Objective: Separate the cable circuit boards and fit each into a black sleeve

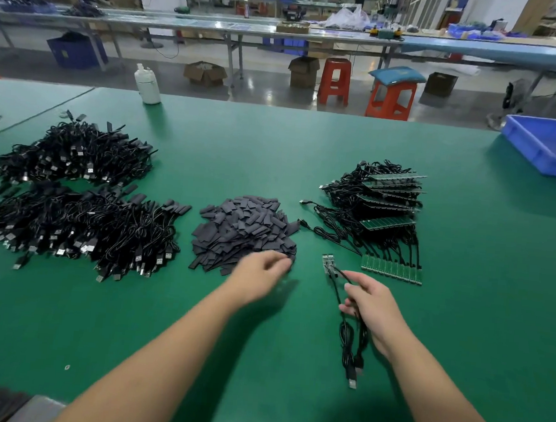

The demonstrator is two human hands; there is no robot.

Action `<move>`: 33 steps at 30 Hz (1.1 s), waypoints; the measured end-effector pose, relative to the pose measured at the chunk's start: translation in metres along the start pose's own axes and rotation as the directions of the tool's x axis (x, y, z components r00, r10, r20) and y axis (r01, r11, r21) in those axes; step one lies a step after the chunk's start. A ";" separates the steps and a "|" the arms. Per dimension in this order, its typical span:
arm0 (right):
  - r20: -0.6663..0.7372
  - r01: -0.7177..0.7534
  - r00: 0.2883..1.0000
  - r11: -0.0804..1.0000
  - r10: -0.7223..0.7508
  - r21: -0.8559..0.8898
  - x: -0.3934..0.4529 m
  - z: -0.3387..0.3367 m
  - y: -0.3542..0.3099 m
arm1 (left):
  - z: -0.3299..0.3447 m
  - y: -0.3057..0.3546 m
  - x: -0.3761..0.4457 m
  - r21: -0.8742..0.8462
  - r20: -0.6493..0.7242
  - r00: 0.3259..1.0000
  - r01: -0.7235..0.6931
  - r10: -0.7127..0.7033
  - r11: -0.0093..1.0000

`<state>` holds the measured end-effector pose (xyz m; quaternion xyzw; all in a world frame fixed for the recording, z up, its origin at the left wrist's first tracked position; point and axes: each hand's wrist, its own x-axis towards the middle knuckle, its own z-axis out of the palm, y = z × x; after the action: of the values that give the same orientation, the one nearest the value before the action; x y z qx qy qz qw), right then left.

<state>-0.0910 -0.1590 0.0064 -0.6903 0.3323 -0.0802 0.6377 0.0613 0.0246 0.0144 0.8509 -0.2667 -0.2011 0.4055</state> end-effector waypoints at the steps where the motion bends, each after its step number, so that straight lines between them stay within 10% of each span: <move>1: 0.010 0.030 1.000 1.000 -0.030 -0.010 -0.003 0.004 -0.001 | 0.017 0.010 0.000 -0.121 0.047 0.998 0.039 -0.033 0.992; 5: 0.018 0.157 0.988 0.979 -0.156 -0.133 -0.014 0.012 -0.002 | 0.053 0.035 0.001 -0.383 0.003 0.996 0.080 -0.086 0.920; 13: -0.068 0.288 0.944 0.907 -0.323 -0.306 -0.019 0.007 -0.012 | 0.049 0.048 -0.010 -0.387 0.049 0.999 0.001 0.020 0.922; 33: -0.124 0.311 0.913 0.861 -0.387 -0.402 -0.017 0.011 -0.030 | 0.042 0.070 -0.016 0.284 -0.087 0.967 -0.206 0.239 0.936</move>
<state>-0.0873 -0.1415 0.0377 -0.8361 0.2729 -0.1993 0.4321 0.0055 -0.0270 0.0473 0.8734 -0.3616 -0.0637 0.3199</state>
